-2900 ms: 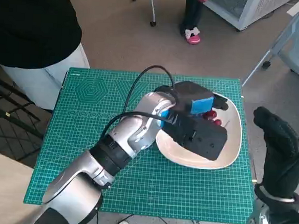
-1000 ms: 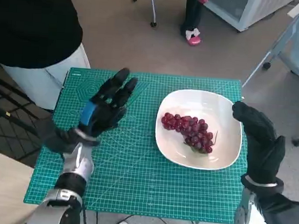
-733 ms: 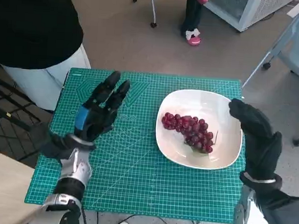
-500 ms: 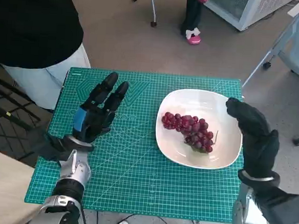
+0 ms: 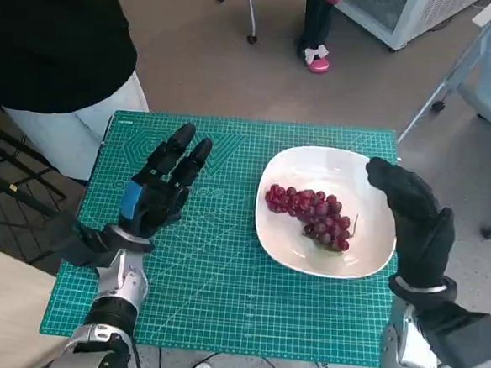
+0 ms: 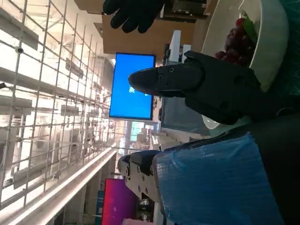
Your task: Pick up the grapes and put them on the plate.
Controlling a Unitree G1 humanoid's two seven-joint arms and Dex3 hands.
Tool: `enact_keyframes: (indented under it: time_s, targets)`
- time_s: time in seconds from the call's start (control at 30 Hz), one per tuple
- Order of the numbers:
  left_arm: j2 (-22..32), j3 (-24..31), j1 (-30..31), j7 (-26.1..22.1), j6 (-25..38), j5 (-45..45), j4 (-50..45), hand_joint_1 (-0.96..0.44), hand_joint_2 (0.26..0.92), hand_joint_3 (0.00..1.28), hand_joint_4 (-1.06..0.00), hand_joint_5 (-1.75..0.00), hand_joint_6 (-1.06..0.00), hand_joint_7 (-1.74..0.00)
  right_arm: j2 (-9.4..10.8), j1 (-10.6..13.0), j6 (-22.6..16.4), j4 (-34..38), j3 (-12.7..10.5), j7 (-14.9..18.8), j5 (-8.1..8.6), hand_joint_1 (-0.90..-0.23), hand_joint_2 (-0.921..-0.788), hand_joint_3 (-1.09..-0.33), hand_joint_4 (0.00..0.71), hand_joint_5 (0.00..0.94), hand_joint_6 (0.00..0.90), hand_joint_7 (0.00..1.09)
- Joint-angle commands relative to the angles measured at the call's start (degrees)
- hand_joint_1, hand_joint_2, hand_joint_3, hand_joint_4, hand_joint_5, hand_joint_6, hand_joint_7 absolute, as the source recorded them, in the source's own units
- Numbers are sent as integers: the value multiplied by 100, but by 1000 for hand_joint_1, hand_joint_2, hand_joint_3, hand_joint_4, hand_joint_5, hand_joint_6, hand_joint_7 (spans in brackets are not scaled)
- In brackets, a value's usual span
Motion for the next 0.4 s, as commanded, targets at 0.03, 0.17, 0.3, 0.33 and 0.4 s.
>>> enact_keyframes:
  time_s: [0.03, 0.17, 0.3, 0.33, 0.4]
  targets:
    - [28, -40, 76, -79, 27, 25, -140, -612, 921, 368, -244, -5, -351, -18, -1, -7, 111, 70, 4, 46, 48, -629, -921, -861, 398, 1, 210, 134]
    - [38, -57, 88, -92, -11, 42, -181, -611, 921, 368, -240, -2, -350, -16, 1, -32, 112, 82, 5, 34, 27, -631, -921, -860, 398, 1, 210, 134]
    - [51, -68, 95, -103, -38, 48, -209, -610, 921, 369, -239, -1, -351, -15, -3, -49, 105, 91, 4, 24, 7, -635, -921, -859, 398, 1, 210, 134]
    - [55, -69, 95, -109, -36, 46, -216, -609, 921, 369, -239, -2, -352, -15, -5, -54, 102, 96, 4, 22, 2, -635, -921, -859, 398, 1, 210, 134]
    - [59, -70, 93, -115, -32, 42, -223, -608, 921, 370, -240, -2, -355, -16, -9, -65, 99, 106, 2, 17, -7, -636, -921, -859, 398, 1, 210, 134]
